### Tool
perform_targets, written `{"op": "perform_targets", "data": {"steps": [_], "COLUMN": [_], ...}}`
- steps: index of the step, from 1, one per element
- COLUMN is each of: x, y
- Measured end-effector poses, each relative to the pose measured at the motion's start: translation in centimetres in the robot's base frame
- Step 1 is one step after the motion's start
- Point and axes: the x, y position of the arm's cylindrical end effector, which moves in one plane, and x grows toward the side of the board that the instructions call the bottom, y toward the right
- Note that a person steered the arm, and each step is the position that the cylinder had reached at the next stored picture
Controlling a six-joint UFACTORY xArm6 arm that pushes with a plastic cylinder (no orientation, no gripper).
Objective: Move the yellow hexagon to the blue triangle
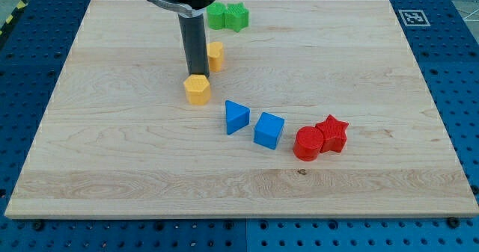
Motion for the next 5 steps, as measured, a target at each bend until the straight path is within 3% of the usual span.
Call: {"op": "perform_targets", "data": {"steps": [2,5], "x": [-0.1,2.1], "y": [-4.4,-0.1]}}
